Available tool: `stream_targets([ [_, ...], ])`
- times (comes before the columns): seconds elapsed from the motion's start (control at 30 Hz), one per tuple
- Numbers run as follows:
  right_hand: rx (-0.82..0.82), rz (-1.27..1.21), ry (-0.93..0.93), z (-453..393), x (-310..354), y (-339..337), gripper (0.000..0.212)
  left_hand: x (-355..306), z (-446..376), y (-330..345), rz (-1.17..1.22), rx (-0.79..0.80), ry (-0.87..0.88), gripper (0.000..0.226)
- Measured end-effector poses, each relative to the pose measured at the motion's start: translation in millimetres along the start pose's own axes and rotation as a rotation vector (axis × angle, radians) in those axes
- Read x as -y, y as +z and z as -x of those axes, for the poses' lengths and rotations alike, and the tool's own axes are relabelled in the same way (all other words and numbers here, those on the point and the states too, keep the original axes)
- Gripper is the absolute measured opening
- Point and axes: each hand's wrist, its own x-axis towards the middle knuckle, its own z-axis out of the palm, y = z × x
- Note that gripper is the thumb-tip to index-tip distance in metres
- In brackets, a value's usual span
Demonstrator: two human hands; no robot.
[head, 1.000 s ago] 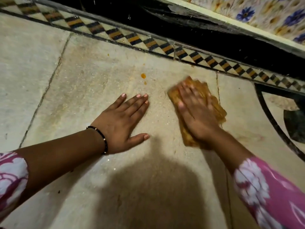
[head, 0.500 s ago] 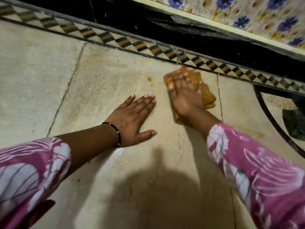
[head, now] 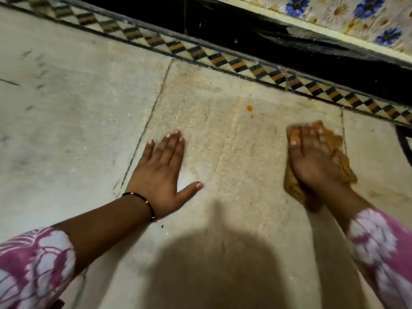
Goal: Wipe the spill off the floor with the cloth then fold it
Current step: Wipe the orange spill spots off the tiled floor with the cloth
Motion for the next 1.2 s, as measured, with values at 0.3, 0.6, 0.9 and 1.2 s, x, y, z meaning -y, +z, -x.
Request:
stream_targets([
  [0.3, 0.015, 0.101, -0.568, -36.7, 119.1, 20.3, 0.058, 2.7, -0.6, -0.1, 0.057, -0.028, -0.011, 0.097],
  [0.6, -0.068, 0.002, -0.139, -78.3, 86.3, 3.9, 0.055, 1.4, -0.4, -0.3, 0.122, -0.067, -0.028, 0.097],
  [0.9, 0.001, 0.117, -0.679, -65.5, 209.3, 30.1, 0.053, 1.6, 3.6, 0.5, 0.109, -0.107, -0.207, 0.118],
  [1.2, 0.010, 0.094, -0.417, -88.0, 149.0, 5.9, 0.054, -1.4, 2.2, 2.4, 0.135, -0.093, -0.258, 0.121],
])
